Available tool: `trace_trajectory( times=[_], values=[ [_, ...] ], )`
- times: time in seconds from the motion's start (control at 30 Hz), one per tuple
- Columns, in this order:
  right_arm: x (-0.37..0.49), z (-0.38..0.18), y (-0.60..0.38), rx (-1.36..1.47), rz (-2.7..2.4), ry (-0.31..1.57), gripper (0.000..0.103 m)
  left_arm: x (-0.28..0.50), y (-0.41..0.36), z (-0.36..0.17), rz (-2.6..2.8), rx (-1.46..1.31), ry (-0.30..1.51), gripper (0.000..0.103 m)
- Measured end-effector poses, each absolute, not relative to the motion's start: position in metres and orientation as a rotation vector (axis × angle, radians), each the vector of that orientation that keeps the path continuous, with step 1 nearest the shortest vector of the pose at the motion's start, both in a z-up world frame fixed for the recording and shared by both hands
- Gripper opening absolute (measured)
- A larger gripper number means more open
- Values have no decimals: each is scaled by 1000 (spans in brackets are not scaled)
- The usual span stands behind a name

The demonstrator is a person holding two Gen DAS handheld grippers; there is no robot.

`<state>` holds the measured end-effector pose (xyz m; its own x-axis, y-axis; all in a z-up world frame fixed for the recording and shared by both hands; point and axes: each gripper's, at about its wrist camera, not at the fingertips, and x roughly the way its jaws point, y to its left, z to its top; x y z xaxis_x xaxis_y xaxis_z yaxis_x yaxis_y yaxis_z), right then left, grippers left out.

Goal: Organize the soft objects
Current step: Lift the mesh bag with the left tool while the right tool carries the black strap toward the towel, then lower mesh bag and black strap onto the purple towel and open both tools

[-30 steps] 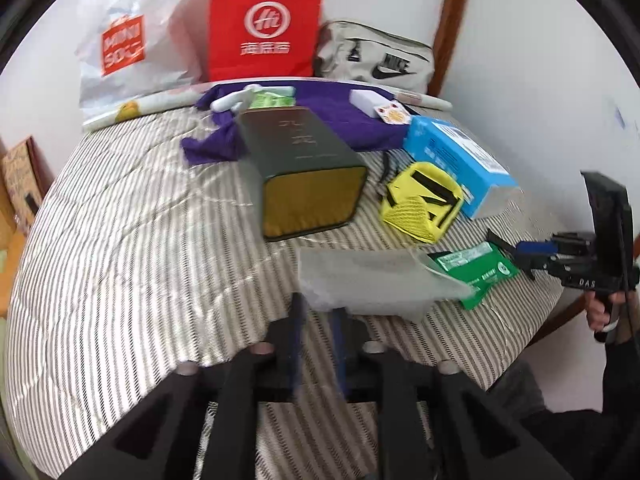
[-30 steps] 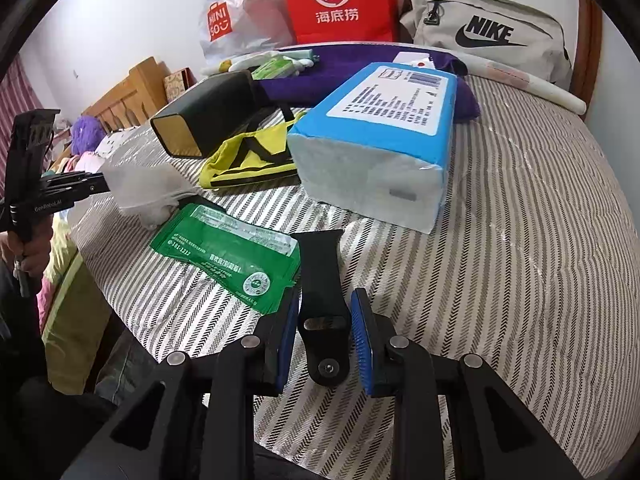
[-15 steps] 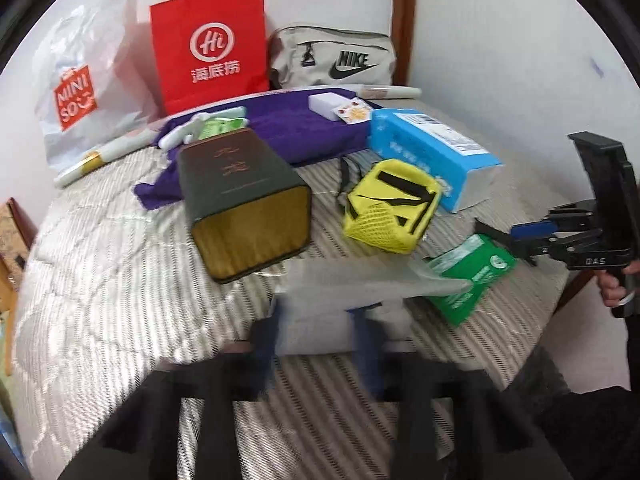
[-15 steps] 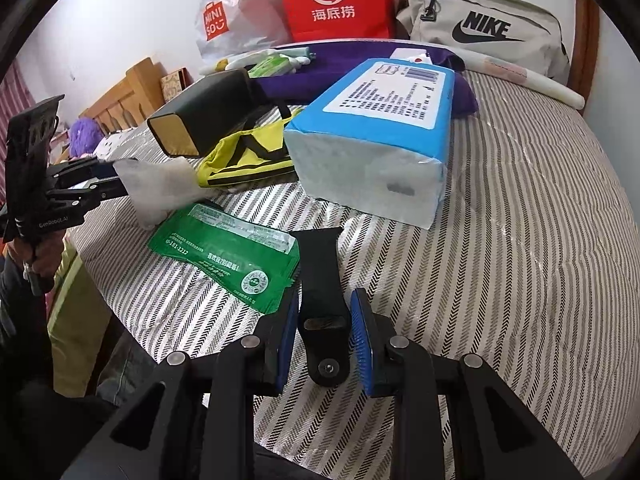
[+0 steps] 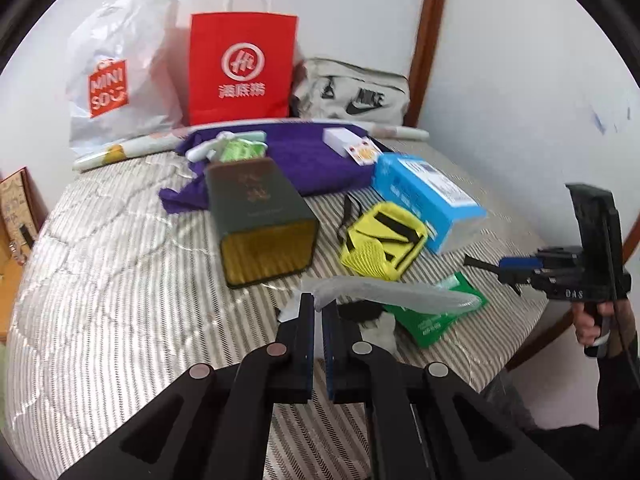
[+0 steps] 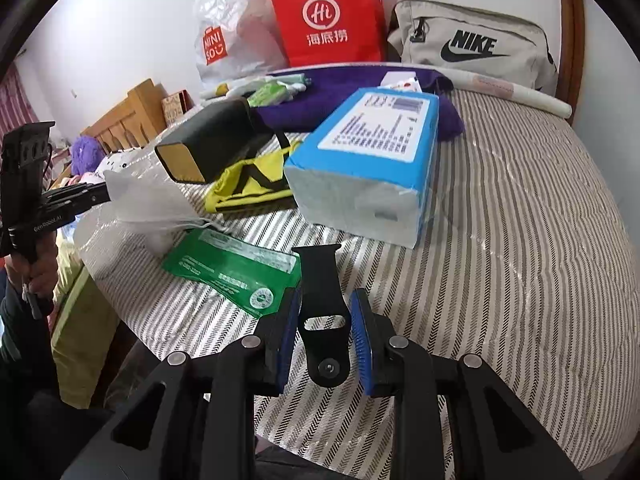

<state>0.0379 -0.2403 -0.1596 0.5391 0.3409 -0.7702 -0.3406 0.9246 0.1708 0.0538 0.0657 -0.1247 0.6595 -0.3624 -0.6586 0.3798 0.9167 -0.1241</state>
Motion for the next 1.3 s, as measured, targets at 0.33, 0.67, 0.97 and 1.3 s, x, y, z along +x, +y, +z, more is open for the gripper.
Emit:
trace_trajectory(
  times=[0.33, 0.67, 0.97, 1.3],
  values=[
    [32, -128, -244, 6, 416, 847, 26, 59, 68, -98, -404, -10, 703, 5],
    [51, -91, -242, -9, 441, 785, 26, 71, 66, -67, -418, -26, 662, 5],
    [97, -61, -233, -38, 456, 744, 26, 110, 69, -44, -380, -53, 657, 5],
    [177, -50, -220, -54, 462, 739, 26, 173, 64, -30, -365, -68, 669, 5]
  ],
)
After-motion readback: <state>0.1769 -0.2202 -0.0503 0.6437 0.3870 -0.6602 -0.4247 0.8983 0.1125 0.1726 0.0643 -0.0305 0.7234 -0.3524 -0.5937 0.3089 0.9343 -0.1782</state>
